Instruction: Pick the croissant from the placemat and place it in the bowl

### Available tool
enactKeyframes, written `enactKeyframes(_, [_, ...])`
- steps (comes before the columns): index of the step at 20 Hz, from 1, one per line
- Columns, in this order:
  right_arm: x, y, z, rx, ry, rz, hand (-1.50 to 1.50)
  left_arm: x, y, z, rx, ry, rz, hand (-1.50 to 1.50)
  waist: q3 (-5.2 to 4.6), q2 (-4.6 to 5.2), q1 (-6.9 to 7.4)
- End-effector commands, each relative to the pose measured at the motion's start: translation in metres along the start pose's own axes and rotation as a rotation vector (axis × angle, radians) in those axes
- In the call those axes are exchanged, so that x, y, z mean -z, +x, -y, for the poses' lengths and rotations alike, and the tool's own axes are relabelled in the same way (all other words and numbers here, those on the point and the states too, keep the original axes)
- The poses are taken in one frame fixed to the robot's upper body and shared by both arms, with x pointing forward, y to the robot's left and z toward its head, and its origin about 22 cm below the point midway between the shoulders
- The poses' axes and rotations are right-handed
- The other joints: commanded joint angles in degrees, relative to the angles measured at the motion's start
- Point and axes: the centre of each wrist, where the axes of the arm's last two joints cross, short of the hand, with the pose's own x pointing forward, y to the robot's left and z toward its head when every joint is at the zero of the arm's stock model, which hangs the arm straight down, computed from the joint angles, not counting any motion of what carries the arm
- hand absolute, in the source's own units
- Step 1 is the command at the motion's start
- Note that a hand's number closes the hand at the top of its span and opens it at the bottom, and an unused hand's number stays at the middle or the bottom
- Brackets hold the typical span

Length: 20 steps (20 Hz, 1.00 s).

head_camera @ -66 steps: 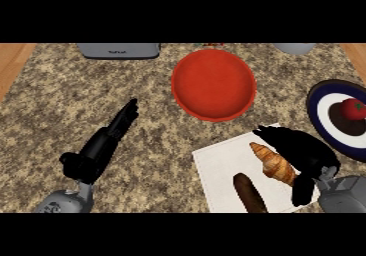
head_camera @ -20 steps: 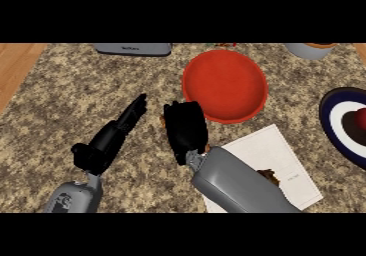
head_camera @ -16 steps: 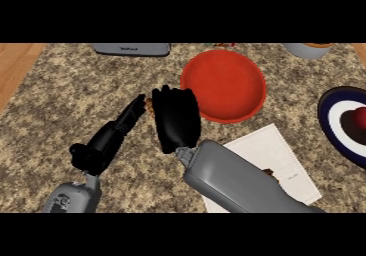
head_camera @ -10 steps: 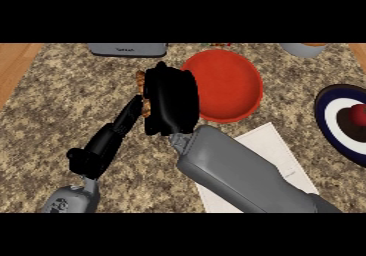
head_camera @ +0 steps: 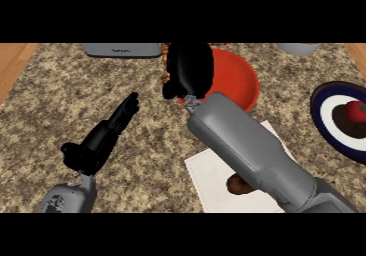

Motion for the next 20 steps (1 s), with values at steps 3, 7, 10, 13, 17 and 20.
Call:
enactKeyframes(3, [0.033, -0.061, -0.018, -0.083, -0.118, -0.021, 1.5, 0.007, 0.004, 0.013, -0.005, 0.003, 0.003, 0.0, 0.03, 0.24, 0.09])
enactKeyframes(7, [0.051, -0.075, -0.012, -0.131, 0.03, -0.07, 1.5, -0.009, -0.009, -0.011, 0.008, 0.001, 0.002, 0.0, 0.0, 0.16, 0.05])
enactKeyframes(10, [0.042, -0.113, -0.041, -0.086, 0.227, -0.192, 1.5, -0.001, 0.0, 0.007, 0.007, -0.02, 0.011, 0.0, 0.06, 0.75, 0.86])
enactKeyframes(13, [0.051, -0.118, -0.034, 0.076, 0.33, -0.23, -1.5, -0.001, -0.004, 0.013, 0.003, -0.026, 0.009, 0.0, 0.09, 0.78, 1.02])
enactKeyframes(17, [0.054, -0.115, -0.04, 0.116, 0.34, -0.105, -1.5, -0.006, -0.004, 0.01, -0.001, -0.038, 0.018, 0.0, 0.06, 0.63, 1.44])
enactKeyframes(20, [0.07, -0.123, -0.023, 0.182, 0.244, -0.102, -1.5, -0.001, -0.009, 0.0, 0.003, -0.055, 0.02, 0.0, 0.04, 0.82, 1.46])
